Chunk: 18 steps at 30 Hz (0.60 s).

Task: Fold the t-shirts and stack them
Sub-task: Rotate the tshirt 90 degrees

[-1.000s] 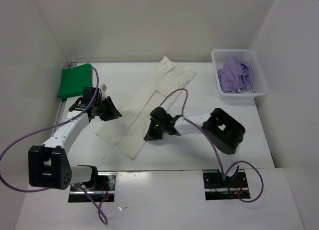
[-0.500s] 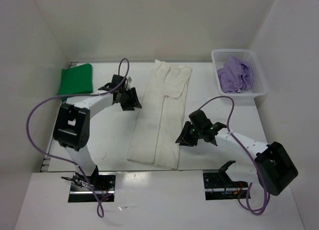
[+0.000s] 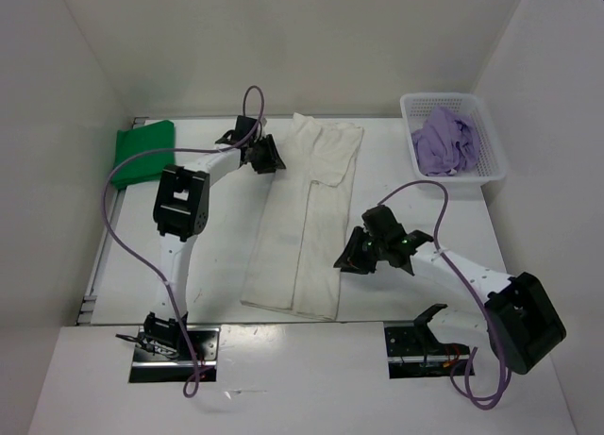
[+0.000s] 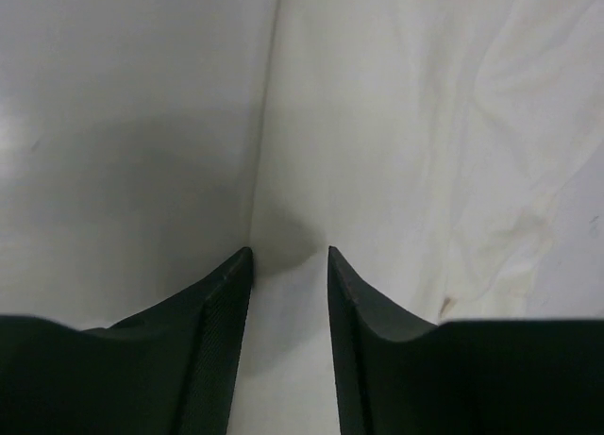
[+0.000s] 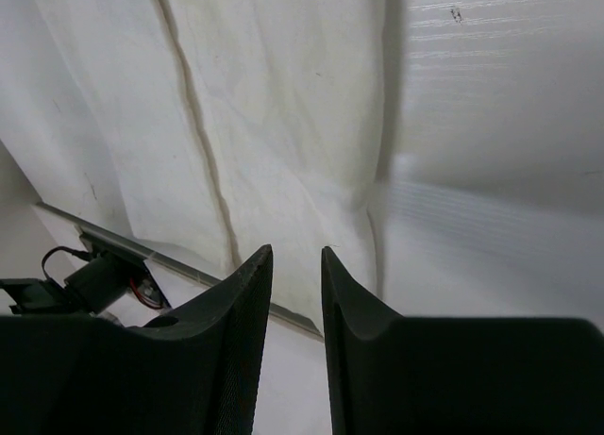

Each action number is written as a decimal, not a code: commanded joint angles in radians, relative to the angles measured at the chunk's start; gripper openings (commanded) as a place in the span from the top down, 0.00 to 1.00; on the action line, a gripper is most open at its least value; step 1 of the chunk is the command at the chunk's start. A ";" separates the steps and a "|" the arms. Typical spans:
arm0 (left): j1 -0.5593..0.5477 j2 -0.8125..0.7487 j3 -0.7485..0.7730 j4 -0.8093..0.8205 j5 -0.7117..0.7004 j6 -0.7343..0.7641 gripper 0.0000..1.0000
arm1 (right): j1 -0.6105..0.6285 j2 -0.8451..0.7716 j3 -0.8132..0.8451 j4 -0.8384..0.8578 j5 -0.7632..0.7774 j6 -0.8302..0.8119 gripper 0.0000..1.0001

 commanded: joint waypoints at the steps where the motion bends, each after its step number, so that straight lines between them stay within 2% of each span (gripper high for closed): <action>1: 0.000 0.118 0.137 -0.024 0.029 0.009 0.56 | -0.017 0.017 0.022 0.034 -0.010 -0.027 0.67; 2: 0.000 0.160 0.169 -0.035 0.050 0.009 0.63 | -0.017 0.017 0.032 0.034 -0.010 -0.038 0.67; 3: 0.000 0.170 0.191 -0.035 0.059 0.009 0.79 | -0.017 0.026 0.032 0.034 -0.010 -0.038 0.67; 5: 0.000 0.143 0.179 -0.017 0.029 -0.021 0.91 | -0.017 0.026 0.032 0.034 -0.010 -0.047 0.67; 7: 0.023 0.081 0.101 0.052 0.029 -0.064 0.97 | -0.031 0.035 0.032 0.034 -0.019 -0.056 0.67; 10: 0.093 0.023 0.027 0.093 0.041 -0.113 1.00 | -0.040 0.035 0.032 0.023 -0.019 -0.065 0.67; 14: 0.146 -0.083 -0.093 0.126 -0.010 -0.113 1.00 | -0.040 0.064 0.032 0.032 -0.040 -0.088 0.67; 15: 0.146 -0.097 -0.147 0.141 -0.010 -0.113 0.96 | -0.040 0.064 0.041 0.041 -0.040 -0.098 0.66; 16: 0.158 -0.121 -0.177 0.160 0.013 -0.113 0.86 | -0.040 0.073 0.041 0.041 -0.040 -0.098 0.66; 18: 0.167 -0.150 -0.229 0.194 0.049 -0.122 0.58 | -0.040 0.083 0.060 0.041 -0.049 -0.108 0.65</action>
